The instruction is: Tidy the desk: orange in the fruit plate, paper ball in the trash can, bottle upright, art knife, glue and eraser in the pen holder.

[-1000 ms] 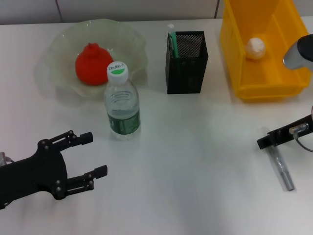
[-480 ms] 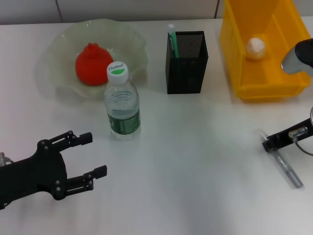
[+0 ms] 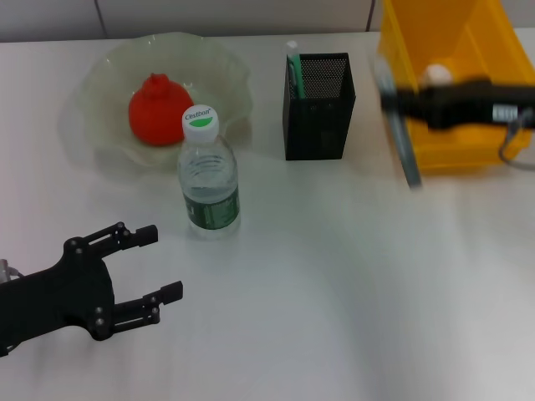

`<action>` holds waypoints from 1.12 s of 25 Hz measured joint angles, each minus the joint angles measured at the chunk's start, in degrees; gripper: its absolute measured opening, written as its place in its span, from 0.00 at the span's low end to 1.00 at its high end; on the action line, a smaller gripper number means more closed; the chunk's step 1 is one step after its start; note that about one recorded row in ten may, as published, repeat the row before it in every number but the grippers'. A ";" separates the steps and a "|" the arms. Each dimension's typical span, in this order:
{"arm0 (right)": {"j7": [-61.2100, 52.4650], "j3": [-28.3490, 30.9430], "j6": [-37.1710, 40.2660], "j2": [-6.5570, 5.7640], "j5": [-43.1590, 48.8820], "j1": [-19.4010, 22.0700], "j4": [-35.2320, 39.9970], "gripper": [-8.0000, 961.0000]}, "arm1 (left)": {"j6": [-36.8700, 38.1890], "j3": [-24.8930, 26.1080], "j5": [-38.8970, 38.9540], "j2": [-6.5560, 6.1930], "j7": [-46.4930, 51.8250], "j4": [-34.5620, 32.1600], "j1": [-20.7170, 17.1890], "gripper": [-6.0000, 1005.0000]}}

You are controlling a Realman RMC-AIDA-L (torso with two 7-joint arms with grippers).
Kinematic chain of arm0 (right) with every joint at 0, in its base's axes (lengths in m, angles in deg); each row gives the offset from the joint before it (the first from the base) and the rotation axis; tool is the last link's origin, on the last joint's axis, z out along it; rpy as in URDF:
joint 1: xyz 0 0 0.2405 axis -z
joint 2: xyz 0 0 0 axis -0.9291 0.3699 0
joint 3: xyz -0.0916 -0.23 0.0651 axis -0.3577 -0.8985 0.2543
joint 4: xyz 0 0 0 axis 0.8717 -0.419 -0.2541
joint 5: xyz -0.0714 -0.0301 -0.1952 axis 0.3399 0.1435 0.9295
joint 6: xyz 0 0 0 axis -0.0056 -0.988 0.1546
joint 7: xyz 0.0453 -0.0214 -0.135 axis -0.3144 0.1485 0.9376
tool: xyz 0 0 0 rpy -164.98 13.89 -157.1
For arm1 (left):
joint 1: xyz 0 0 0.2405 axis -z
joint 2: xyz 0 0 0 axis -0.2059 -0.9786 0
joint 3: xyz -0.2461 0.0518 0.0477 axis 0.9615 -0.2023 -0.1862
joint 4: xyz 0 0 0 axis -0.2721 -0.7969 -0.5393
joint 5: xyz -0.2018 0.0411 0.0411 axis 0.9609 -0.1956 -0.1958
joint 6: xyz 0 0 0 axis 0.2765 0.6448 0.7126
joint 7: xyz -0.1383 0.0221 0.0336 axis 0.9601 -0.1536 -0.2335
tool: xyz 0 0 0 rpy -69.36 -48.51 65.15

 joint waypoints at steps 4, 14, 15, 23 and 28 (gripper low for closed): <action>26.43 -0.33 -6.49 0.01 -19.55 -2.34 -12.07 0.16 | -0.04 -0.03 -0.01 0.02 0.00 0.00 0.00 0.80; 72.55 1.53 -10.16 -0.12 -46.22 -24.24 -55.98 0.15 | -0.11 -0.04 -0.01 0.04 0.00 0.00 0.00 0.80; 73.76 1.66 -11.32 -0.05 -46.40 -25.66 -58.05 0.15 | -0.09 -0.05 -0.01 0.04 0.00 0.00 0.00 0.80; 75.66 1.13 -13.31 0.24 -46.64 -26.83 -62.06 0.15 | -0.01 -0.04 -0.01 0.03 0.00 0.00 0.00 0.80; 75.49 1.05 -10.36 0.24 -46.56 -23.09 -61.14 0.21 | 0.21 -0.04 0.00 0.03 0.00 0.00 0.00 0.80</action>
